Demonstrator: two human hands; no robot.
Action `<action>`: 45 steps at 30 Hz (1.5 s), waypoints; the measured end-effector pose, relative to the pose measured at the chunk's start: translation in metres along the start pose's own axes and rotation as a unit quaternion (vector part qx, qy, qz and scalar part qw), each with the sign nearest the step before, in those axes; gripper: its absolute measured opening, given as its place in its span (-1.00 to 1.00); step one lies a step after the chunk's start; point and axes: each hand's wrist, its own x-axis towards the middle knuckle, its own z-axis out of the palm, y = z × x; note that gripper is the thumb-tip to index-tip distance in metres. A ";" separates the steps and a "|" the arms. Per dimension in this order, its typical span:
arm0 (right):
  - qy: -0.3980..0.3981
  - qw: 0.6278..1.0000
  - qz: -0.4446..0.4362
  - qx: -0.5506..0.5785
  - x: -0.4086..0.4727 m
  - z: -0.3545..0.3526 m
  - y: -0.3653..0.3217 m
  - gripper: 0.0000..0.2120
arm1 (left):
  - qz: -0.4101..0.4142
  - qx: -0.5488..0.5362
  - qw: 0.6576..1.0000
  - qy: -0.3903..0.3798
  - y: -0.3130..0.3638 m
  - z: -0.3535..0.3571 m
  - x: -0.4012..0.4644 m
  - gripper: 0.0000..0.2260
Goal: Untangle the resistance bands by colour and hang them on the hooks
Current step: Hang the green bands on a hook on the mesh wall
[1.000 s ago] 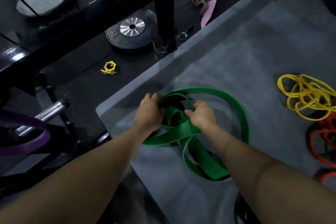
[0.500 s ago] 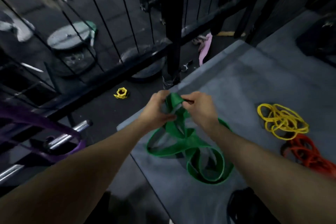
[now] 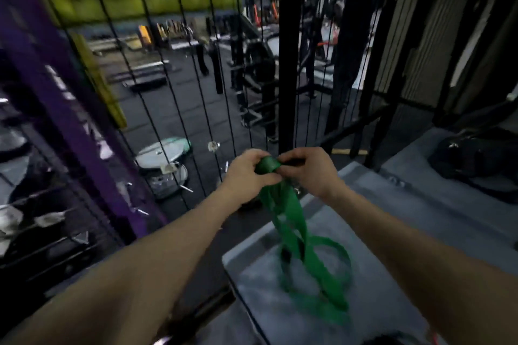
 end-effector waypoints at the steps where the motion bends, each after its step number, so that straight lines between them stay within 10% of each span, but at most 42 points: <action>1: -0.002 0.999 -0.001 0.045 -0.007 -0.005 -0.012 -0.80 | 0.007 -0.015 1.000 -0.005 0.017 -0.009 -0.009 -0.61; 6: -0.059 0.976 -0.030 0.207 -0.031 -0.034 -0.063 -0.82 | 0.032 -0.041 0.999 0.003 0.087 -0.055 -0.048 -0.61; 12: -0.221 0.967 -0.096 0.085 -0.044 -0.037 -0.127 -0.91 | 0.059 -0.102 0.990 0.082 0.160 -0.110 -0.083 -0.73; 19: -0.267 0.950 -0.145 0.072 -0.044 -0.041 -0.218 -0.40 | 0.100 -0.167 0.967 0.162 0.229 -0.161 -0.131 -0.77; 25: -0.323 0.898 -0.200 0.221 -0.060 -0.027 -0.286 -0.94 | 0.131 -0.156 0.953 0.223 0.263 -0.195 -0.189 -0.90; 38: -0.031 0.892 -0.446 -0.065 -0.064 -0.044 -0.409 -0.81 | -0.006 0.055 0.989 0.138 0.299 -0.261 -0.283 -0.87; 45: 0.061 0.856 -0.492 -0.143 -0.067 -0.043 -0.441 -0.93 | 0.025 0.326 0.880 0.344 0.297 -0.260 -0.252 -0.89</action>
